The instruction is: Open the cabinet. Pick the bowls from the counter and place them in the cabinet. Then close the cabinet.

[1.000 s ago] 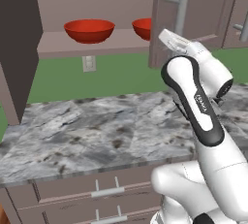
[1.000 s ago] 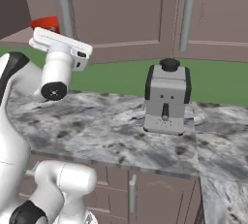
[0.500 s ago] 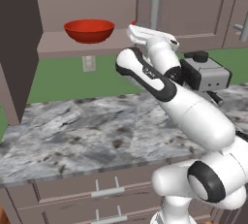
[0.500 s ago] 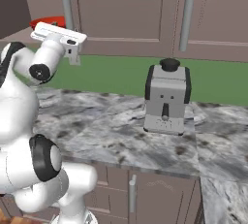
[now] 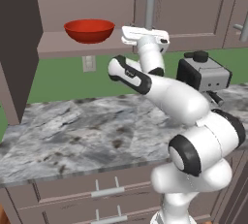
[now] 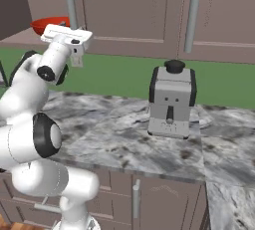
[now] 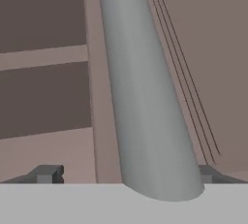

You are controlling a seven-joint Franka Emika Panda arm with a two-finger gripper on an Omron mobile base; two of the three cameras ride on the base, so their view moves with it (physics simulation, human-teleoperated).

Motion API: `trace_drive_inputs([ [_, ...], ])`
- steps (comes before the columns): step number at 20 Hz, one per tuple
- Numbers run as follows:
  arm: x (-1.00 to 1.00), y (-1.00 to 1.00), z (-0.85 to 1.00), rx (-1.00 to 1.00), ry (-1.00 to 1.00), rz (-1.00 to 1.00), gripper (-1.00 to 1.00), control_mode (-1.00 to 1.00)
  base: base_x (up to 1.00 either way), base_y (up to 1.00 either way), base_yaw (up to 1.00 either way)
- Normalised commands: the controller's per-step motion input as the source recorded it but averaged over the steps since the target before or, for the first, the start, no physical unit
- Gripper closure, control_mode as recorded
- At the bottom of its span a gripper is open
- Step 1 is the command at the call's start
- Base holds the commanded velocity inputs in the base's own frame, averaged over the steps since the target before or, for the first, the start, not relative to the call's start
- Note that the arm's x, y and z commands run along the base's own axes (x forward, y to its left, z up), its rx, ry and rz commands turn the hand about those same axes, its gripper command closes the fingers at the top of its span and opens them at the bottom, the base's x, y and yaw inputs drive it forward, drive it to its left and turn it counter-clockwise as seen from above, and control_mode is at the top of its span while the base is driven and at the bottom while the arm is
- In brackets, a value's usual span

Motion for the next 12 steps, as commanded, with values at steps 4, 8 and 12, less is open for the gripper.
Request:
trace_drive_inputs([
  [4, 0.42, 0.0, 0.09, 0.0, 0.22, 0.0, -1.0, -1.0, 0.0, 0.0, 0.0],
  [8, 0.04, 0.0, 0.16, 0.0, 0.19, 0.0, -1.0, -1.0, 0.0, 0.0, 0.0],
  [12, -0.11, 0.0, 0.19, 0.0, 0.1, 0.0, -1.0, -1.0, 0.0, 0.0, 0.0],
])
